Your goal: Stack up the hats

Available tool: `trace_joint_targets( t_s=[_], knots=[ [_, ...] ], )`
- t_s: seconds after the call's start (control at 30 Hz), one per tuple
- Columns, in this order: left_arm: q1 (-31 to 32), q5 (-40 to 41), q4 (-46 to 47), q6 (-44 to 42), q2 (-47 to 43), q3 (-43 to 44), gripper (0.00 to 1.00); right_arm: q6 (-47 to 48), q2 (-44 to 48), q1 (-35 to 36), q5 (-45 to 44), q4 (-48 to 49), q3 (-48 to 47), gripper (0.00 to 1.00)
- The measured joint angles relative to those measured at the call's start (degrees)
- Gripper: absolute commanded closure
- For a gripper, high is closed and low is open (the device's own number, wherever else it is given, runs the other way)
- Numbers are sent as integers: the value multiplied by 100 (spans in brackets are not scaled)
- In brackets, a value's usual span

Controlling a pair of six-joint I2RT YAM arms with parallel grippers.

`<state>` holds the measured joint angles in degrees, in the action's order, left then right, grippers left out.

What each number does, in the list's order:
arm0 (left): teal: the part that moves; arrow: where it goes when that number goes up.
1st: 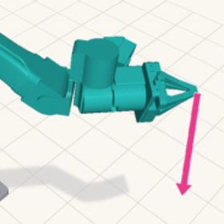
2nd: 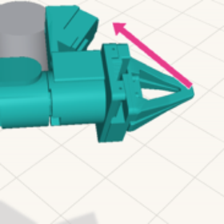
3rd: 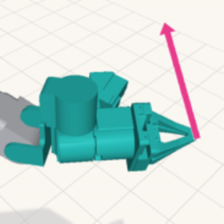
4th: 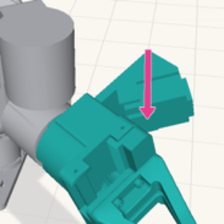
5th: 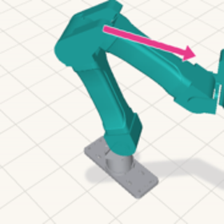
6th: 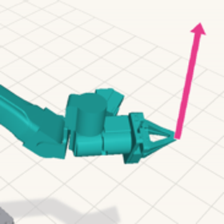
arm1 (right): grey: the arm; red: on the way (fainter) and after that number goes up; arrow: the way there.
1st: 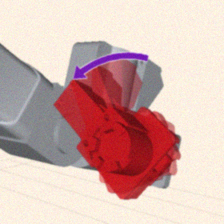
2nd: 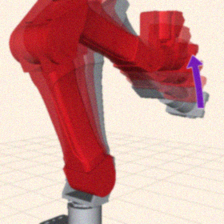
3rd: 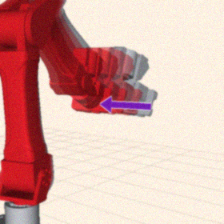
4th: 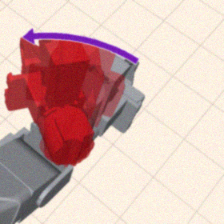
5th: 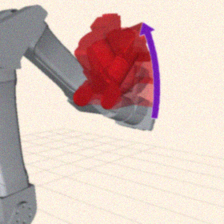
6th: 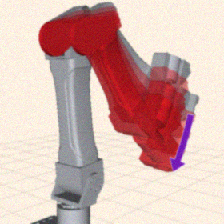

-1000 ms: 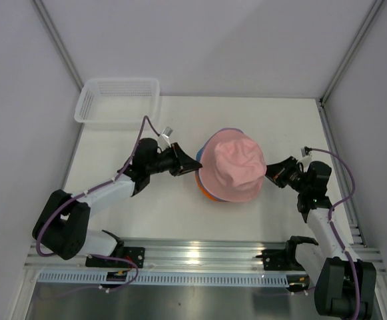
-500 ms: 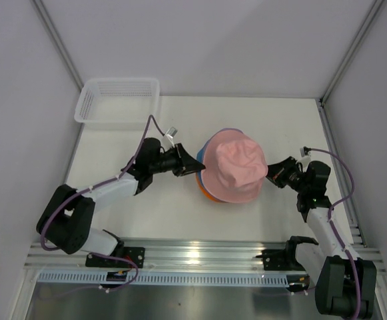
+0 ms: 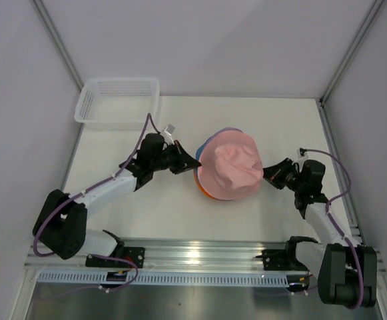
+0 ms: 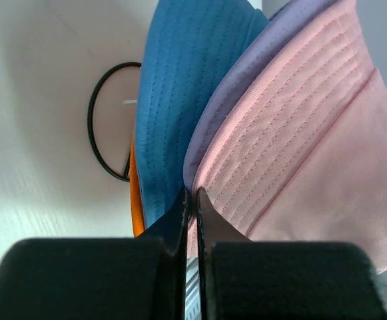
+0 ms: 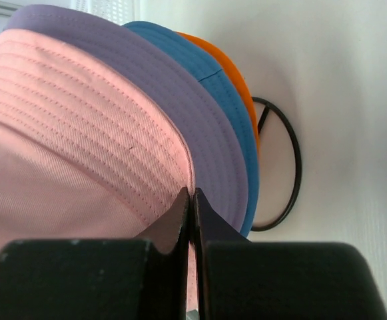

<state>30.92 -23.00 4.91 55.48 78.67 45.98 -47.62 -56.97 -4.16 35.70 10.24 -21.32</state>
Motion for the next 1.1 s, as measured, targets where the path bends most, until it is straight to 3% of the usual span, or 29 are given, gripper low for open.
trace_joint_targets(
  t_s=[0.27, 0.37, 0.47, 0.5, 0.57, 0.6, 0.7, 0.73, 0.77, 0.83, 0.87, 0.93, 0.97, 1.07, 1.1],
  knots=[
    [35, 313, -313, 0, 212, 236, 99, 142, -922, 304, -37, 621, -179, 100],
    [37, 365, -337, 2, 256, 254, 99, 223, -1217, 391, -52, 734, -343, 92],
    [35, 485, -404, -15, 256, 262, 99, 422, -1460, 404, -149, 629, -470, 75],
    [35, 549, -492, -52, 256, 260, 99, 533, -1517, 404, -247, 448, -474, 63],
    [31, 647, -680, -90, 258, 247, 99, 702, -1569, 393, -389, -15, -474, 49],
    [31, 684, -750, -120, 256, 247, 99, 793, -1532, 393, -452, -254, -483, 35],
    [31, 776, -925, -214, 238, 247, 99, 1115, -1130, 393, -693, -1176, -662, 26],
    [31, 798, -988, -258, 205, 247, 94, 1189, -942, 396, -756, -1447, -769, 25],
    [28, 815, -1056, -306, 160, 247, 78, 1279, -717, 391, -837, -1749, -949, 24],
    [28, 887, -1237, -448, -7, 247, 64, 1458, -240, 328, -957, -2170, -1392, 22],
    [28, 905, -1355, -527, -122, 247, 51, 1534, -35, 264, -992, -2343, -1652, 22],
    [28, 962, -1635, -699, -407, 280, 39, 1665, 236, 98, -1036, -2583, -2216, 22],
    [28, 1005, -1781, -793, -562, 337, 24, 1711, 313, 24, -1034, -2675, -2487, 22],
    [20, 1209, -2269, -1075, -977, 717, 7, 1821, 348, -114, -964, -2726, -3062, 19],
    [15, 1283, -2391, -1211, -1126, 901, 6, 1853, 315, -122, -879, -2732, -3202, 14]
  ],
)
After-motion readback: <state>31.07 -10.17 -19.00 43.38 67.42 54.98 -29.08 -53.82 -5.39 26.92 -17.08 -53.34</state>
